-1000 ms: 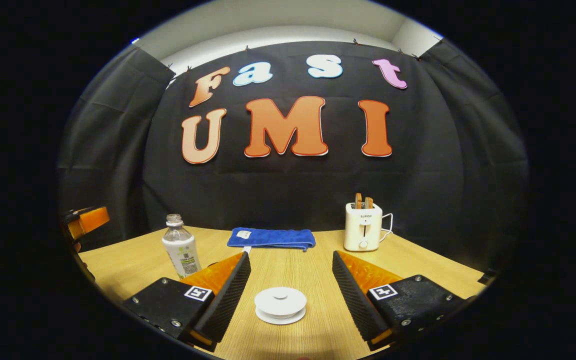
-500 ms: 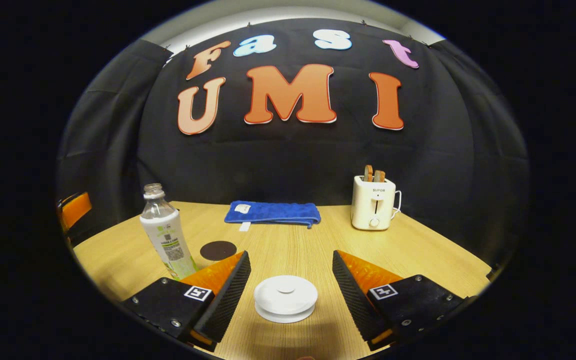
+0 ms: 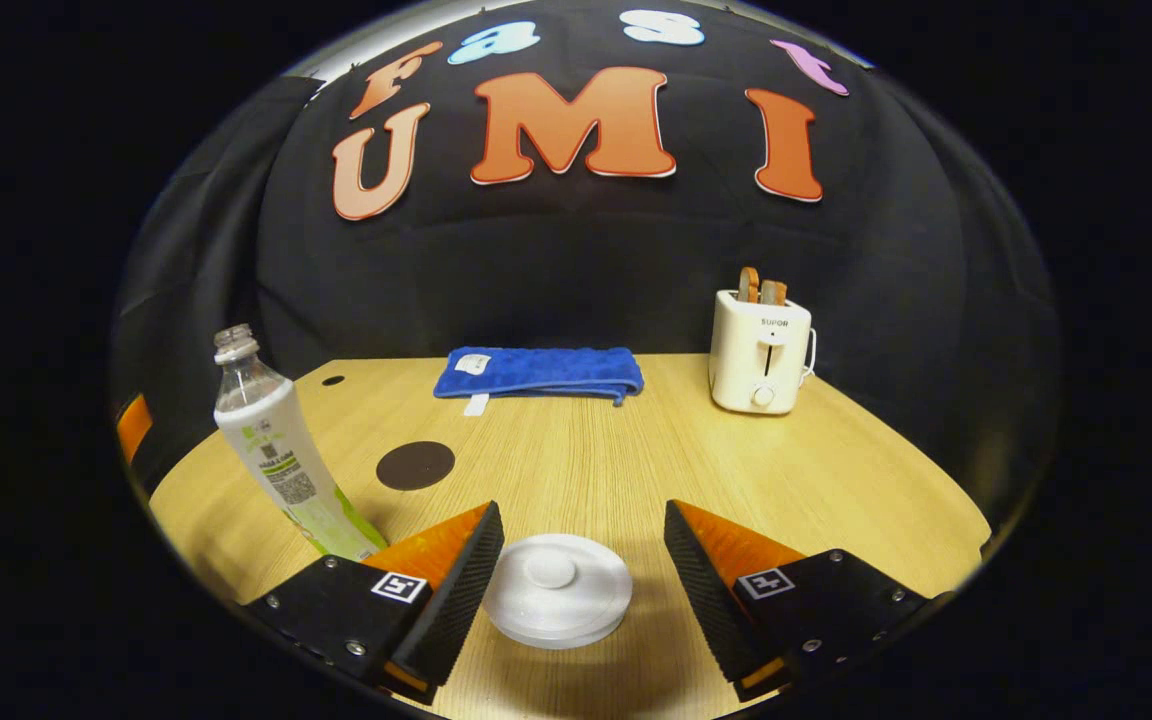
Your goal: Open the teacup lid with one hand, grasp the water bottle and pour water into the teacup with the other hand; after pouring, place the water bottle on the coaster and then close the teacup lid.
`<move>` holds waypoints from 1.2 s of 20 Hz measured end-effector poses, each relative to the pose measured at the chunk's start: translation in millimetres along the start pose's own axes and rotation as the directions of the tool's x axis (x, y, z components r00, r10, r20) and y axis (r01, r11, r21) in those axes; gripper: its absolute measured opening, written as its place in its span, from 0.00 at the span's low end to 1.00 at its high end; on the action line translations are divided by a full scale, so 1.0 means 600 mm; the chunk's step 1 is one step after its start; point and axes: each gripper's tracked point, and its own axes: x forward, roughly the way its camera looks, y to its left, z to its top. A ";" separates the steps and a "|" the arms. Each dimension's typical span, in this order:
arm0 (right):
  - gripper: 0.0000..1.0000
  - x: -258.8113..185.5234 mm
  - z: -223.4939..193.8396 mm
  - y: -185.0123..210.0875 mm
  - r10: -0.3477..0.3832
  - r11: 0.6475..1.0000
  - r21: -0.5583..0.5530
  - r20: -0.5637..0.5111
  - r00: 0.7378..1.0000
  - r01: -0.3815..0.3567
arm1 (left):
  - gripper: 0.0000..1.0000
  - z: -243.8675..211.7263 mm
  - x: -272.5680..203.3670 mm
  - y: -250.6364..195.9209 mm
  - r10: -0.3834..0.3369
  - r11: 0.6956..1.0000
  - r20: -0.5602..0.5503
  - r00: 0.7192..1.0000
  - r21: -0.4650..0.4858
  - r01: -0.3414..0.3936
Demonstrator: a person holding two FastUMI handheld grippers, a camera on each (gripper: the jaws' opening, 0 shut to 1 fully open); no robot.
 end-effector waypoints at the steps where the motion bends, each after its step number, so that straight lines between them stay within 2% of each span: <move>1: 0.95 0.003 -0.005 0.000 0.000 1.000 -0.006 -0.013 1.000 0.000 | 0.99 -0.003 0.002 0.001 -0.002 1.000 -0.003 1.000 -0.007 0.002; 9: 0.66 0.003 -0.018 0.018 0.036 0.998 -0.044 -0.050 0.998 -0.038 | 0.99 -0.029 0.008 0.007 0.003 1.000 -0.047 0.999 -0.027 -0.004; 10: 0.60 0.004 -0.017 0.022 0.043 0.998 -0.039 -0.051 0.998 -0.045 | 0.99 -0.031 0.009 0.006 0.003 1.000 -0.046 0.999 -0.028 -0.005; 12: 0.39 0.003 -0.020 0.031 0.063 0.998 -0.027 -0.058 0.996 -0.064 | 0.99 -0.031 0.009 0.005 0.003 1.000 -0.046 0.999 -0.028 -0.004; 13: 0.38 0.002 -0.019 0.032 0.066 0.997 -0.024 -0.060 0.996 -0.068 | 0.99 -0.032 0.008 0.004 0.002 1.000 -0.048 0.999 -0.028 -0.003; 14: 0.30 0.003 -0.019 0.032 0.067 0.997 -0.026 -0.058 0.996 -0.068 | 0.99 -0.034 0.008 0.006 0.001 1.000 -0.049 0.999 -0.028 -0.002; 15: 0.29 0.001 -0.018 0.031 0.067 0.997 -0.028 -0.057 0.996 -0.069 | 0.99 -0.034 0.008 0.003 0.001 1.000 -0.050 0.999 -0.027 -0.002; 16: 0.22 0.002 -0.018 0.031 0.069 0.997 -0.026 -0.058 0.996 -0.071 | 0.99 -0.036 0.009 0.003 0.001 1.000 -0.051 0.999 -0.025 -0.002; 17: 0.25 0.000 -0.018 0.031 0.073 0.997 -0.018 -0.059 0.996 -0.075 | 0.99 -0.037 0.010 0.001 0.000 1.000 -0.052 0.999 -0.023 -0.001; 18: 0.22 -0.001 -0.015 0.030 0.079 0.997 -0.008 -0.058 0.995 -0.080 | 0.99 -0.040 0.011 -0.002 -0.004 1.000 -0.055 0.998 -0.025 0.003; 24: 0.22 -0.028 0.022 -0.009 0.058 0.998 0.020 0.012 0.998 -0.059 | 0.99 -0.045 0.012 -0.025 -0.037 0.999 -0.060 0.998 -0.033 0.035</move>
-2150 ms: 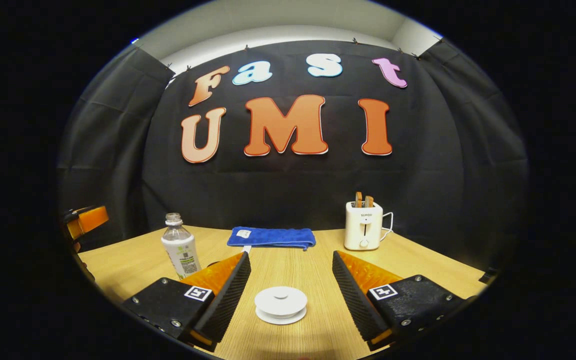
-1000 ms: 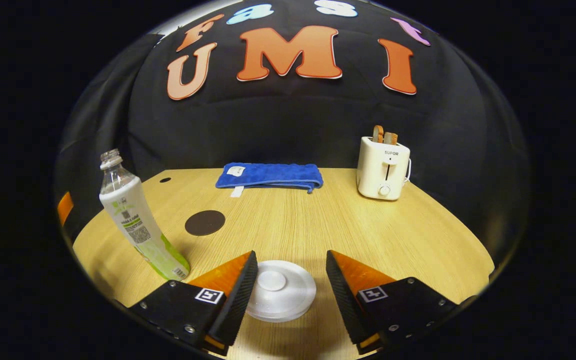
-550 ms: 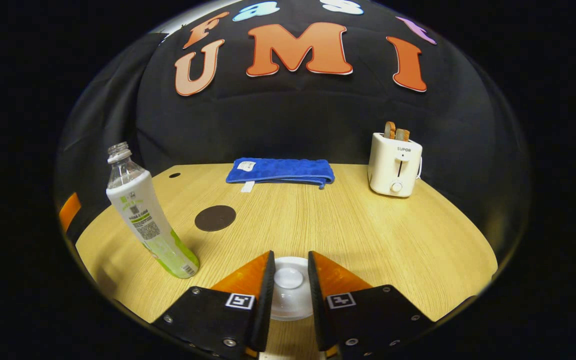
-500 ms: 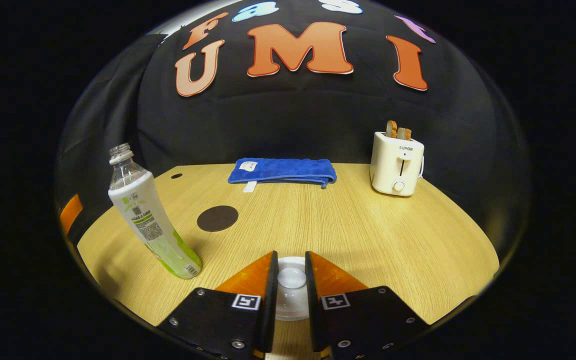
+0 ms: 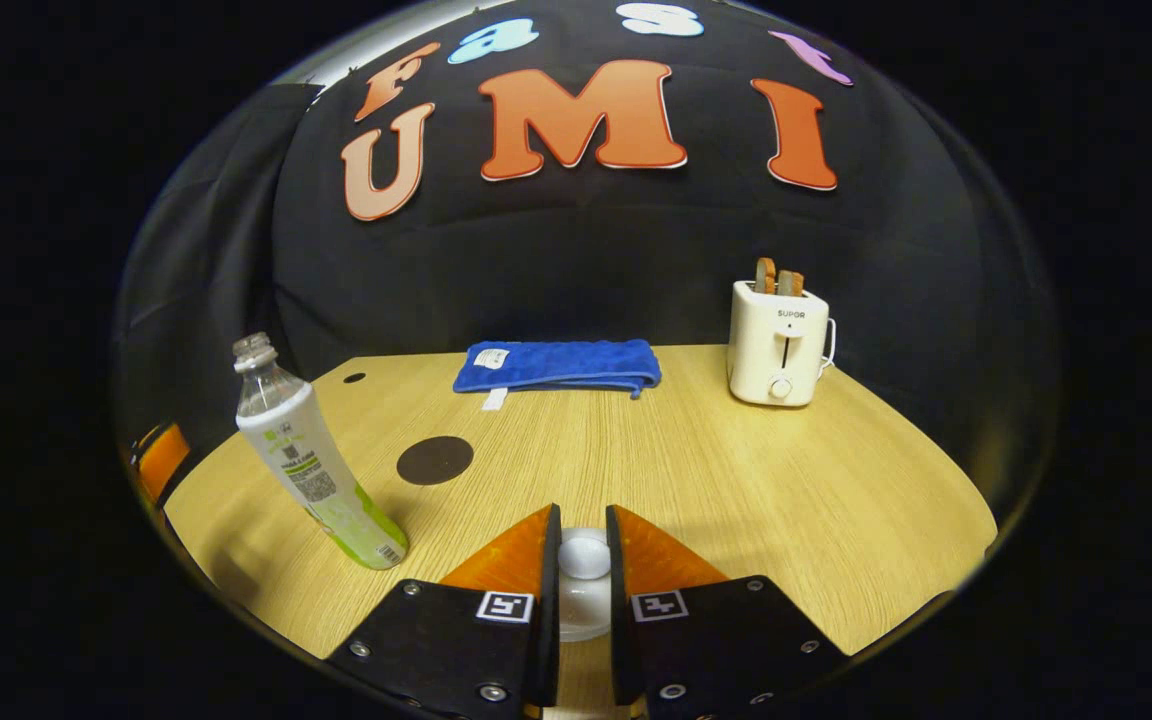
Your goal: Open the teacup lid with one hand, grasp the water bottle and pour water into the teacup with the other hand; after pouring, place the water bottle on the coaster and then close the teacup lid.
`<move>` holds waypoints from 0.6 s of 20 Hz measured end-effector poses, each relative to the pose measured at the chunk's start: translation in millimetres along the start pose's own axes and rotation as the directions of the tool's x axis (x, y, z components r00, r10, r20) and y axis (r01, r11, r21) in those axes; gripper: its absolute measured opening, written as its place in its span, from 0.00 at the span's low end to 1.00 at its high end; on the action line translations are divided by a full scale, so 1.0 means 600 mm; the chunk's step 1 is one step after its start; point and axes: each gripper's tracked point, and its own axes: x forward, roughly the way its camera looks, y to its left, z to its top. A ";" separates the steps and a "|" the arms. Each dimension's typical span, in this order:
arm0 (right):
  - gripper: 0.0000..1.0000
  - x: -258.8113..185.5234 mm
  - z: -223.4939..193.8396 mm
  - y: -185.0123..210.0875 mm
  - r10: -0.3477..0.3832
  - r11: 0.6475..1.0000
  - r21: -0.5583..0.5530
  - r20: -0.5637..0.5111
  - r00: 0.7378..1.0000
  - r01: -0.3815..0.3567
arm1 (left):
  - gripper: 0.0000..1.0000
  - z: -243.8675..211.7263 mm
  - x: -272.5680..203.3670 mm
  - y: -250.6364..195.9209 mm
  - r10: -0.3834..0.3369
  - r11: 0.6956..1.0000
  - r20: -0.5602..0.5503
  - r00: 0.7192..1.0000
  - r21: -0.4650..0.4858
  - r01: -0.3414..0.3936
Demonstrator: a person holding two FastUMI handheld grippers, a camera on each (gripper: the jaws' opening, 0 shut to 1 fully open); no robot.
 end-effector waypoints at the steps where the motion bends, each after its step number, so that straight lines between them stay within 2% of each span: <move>1: 0.22 -0.005 0.005 -0.014 -0.012 1.000 0.004 0.011 1.000 0.012 | 0.99 0.001 -0.001 -0.005 -0.006 1.000 0.004 1.000 -0.002 0.006; 5: 0.22 -0.020 0.007 -0.076 -0.076 0.997 0.034 0.040 0.996 0.074 | 0.99 0.009 0.000 -0.049 -0.058 0.998 0.036 0.998 -0.011 0.058; 12: 0.22 -0.024 -0.032 -0.149 -0.138 0.985 0.104 0.031 0.990 0.134 | 0.99 -0.023 0.010 -0.151 -0.146 0.989 0.016 0.989 0.043 0.145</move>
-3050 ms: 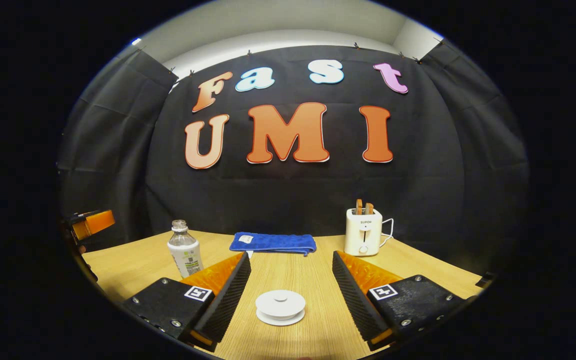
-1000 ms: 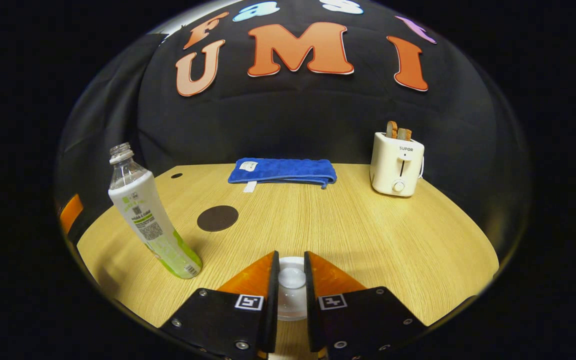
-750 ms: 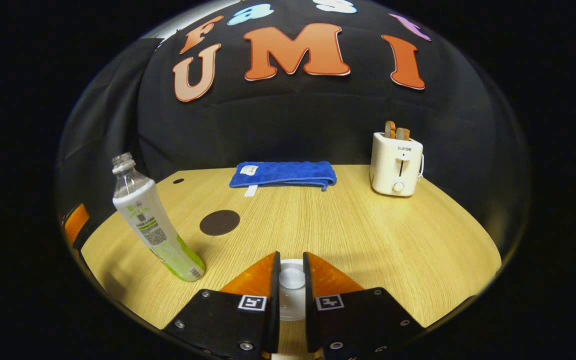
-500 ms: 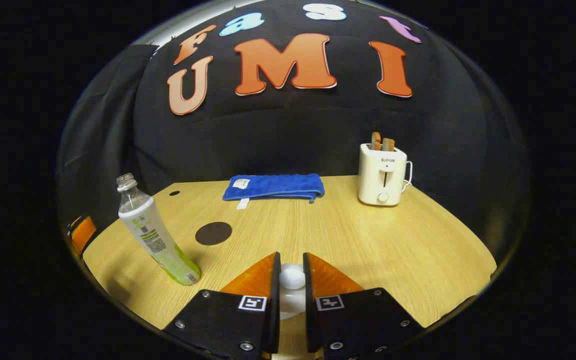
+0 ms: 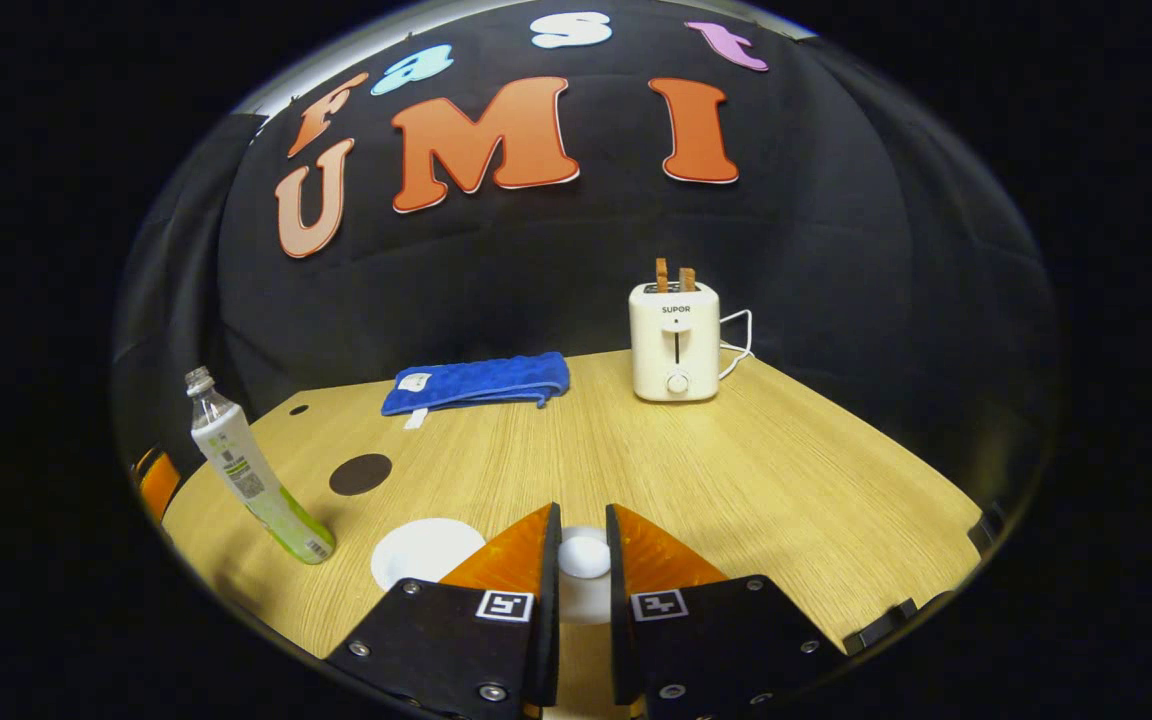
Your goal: Open the teacup lid with one hand, grasp the water bottle and pour water into the teacup with the other hand; after pouring, place the water bottle on the coaster and then close the teacup lid.
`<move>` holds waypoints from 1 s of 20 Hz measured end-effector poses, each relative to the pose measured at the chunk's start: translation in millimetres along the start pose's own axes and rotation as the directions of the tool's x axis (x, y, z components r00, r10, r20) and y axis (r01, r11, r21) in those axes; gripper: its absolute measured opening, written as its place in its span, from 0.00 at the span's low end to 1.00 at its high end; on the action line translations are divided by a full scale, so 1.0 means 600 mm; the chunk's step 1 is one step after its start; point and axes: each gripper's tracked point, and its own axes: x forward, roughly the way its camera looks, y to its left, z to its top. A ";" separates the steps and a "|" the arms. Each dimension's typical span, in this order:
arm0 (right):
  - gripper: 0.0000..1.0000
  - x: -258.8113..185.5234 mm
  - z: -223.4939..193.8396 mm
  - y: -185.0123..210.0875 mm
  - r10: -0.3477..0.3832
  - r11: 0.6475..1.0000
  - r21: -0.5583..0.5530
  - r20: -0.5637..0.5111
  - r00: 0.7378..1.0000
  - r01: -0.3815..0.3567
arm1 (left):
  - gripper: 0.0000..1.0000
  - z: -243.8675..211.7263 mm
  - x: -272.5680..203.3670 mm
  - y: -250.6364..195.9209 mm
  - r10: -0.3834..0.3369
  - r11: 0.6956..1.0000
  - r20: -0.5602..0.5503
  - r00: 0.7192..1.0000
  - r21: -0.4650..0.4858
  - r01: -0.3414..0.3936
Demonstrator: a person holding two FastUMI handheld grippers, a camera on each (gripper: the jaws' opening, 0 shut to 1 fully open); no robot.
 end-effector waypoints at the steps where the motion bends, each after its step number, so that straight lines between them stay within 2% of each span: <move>1: 0.22 0.001 -0.005 -0.007 -0.002 1.000 0.006 -0.001 1.000 0.002 | 0.99 -0.006 0.005 -0.020 -0.021 1.000 -0.007 1.000 0.003 0.021; 4: 0.22 0.008 -0.030 -0.031 -0.020 0.999 0.033 -0.005 1.000 0.020 | 0.99 -0.017 0.017 -0.061 -0.052 0.998 -0.009 0.999 0.029 0.052; 6: 0.22 0.015 -0.053 -0.036 -0.014 0.999 0.043 -0.050 0.999 0.016 | 0.99 -0.025 0.028 -0.081 -0.056 0.998 -0.009 0.998 0.041 0.056; 10: 0.21 0.015 -0.044 -0.057 -0.040 0.999 0.025 -0.039 0.998 0.040 | 0.99 -0.050 0.051 -0.113 -0.067 0.997 -0.027 0.997 0.039 0.068; 16: 0.22 -0.005 -0.012 -0.081 -0.051 0.997 0.056 0.016 0.999 0.050 | 0.99 -0.089 0.094 -0.093 0.019 0.999 -0.082 0.996 0.031 -0.016; 20: 0.22 -0.014 -0.003 -0.091 -0.054 0.995 0.089 0.035 0.998 0.050 | 0.99 -0.120 0.125 -0.080 0.061 0.998 -0.147 0.987 -0.020 -0.065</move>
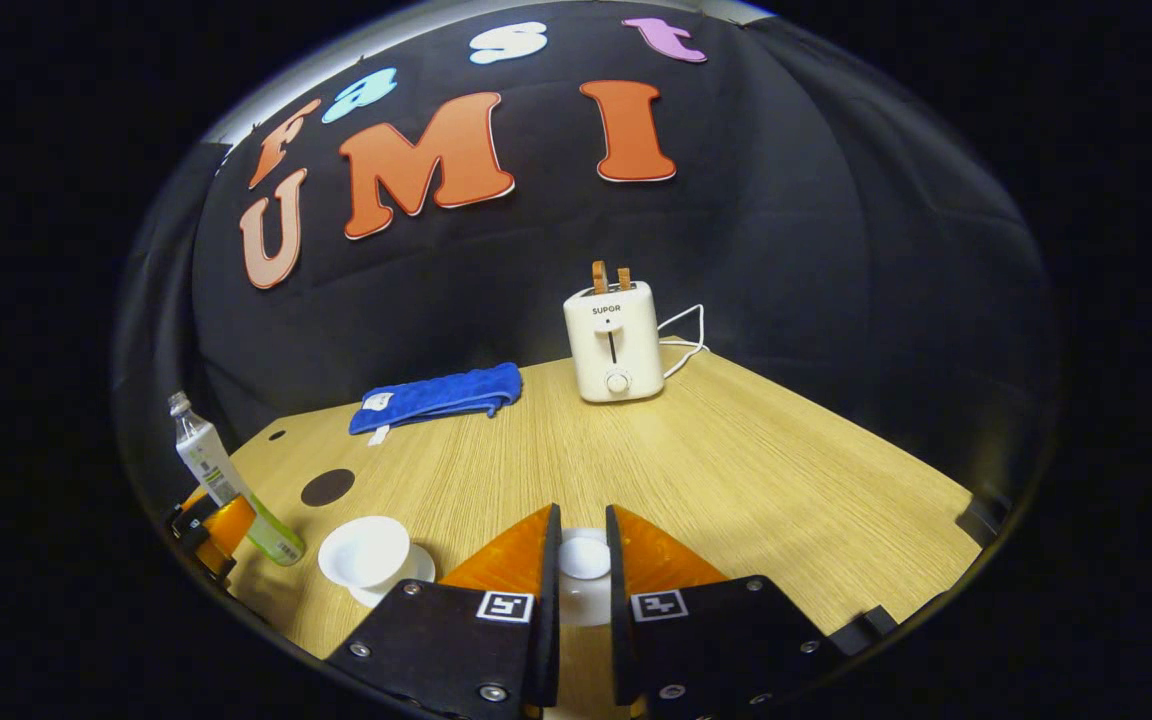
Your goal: Open the teacup lid with one hand, grasp the water bottle and pour water into the teacup with the other hand; after pouring, place the water bottle on the coaster and then close the teacup lid.
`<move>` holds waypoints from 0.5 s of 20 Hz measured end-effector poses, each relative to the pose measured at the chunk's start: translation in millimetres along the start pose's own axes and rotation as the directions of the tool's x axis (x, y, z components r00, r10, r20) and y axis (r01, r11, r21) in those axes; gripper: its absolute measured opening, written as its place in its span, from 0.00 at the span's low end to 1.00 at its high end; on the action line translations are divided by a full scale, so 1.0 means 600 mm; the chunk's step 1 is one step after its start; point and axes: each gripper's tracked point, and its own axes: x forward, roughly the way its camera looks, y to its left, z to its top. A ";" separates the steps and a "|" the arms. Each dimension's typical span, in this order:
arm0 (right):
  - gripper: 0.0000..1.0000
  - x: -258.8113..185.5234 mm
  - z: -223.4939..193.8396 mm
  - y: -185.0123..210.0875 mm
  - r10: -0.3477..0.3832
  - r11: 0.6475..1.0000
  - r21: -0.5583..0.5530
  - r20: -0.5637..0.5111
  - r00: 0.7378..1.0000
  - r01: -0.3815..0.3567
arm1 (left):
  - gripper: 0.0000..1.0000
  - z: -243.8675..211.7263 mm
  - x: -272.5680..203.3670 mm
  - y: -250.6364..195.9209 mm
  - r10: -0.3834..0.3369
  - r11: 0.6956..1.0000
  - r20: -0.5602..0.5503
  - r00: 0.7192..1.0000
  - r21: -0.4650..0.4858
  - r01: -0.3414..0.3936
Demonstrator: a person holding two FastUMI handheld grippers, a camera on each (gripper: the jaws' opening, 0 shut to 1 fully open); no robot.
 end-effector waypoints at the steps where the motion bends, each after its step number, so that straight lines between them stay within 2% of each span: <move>1: 0.22 -0.001 0.002 -0.001 0.000 1.000 0.002 0.003 1.000 0.000 | 0.99 -0.002 0.005 0.004 0.009 1.000 -0.003 1.000 0.004 -0.009; 4: 0.22 -0.006 0.007 0.000 0.011 1.000 0.010 0.010 1.000 -0.011 | 0.99 0.002 0.016 0.001 0.010 1.000 0.004 1.000 0.015 -0.010; 6: 0.21 -0.011 0.010 -0.001 0.011 1.000 0.007 0.017 1.000 -0.011 | 0.67 0.006 0.018 -0.001 -0.011 0.998 -0.018 1.000 0.055 0.012; 7: 0.21 -0.014 0.012 -0.002 0.009 1.000 0.004 0.020 1.000 -0.009 | 0.63 0.008 0.015 -0.004 -0.020 0.995 -0.031 0.999 0.092 0.022; 10: 0.21 -0.018 0.018 -0.006 0.005 1.000 0.008 0.027 1.000 -0.005 | 0.63 0.012 0.007 -0.013 -0.042 0.986 -0.063 0.997 0.159 0.052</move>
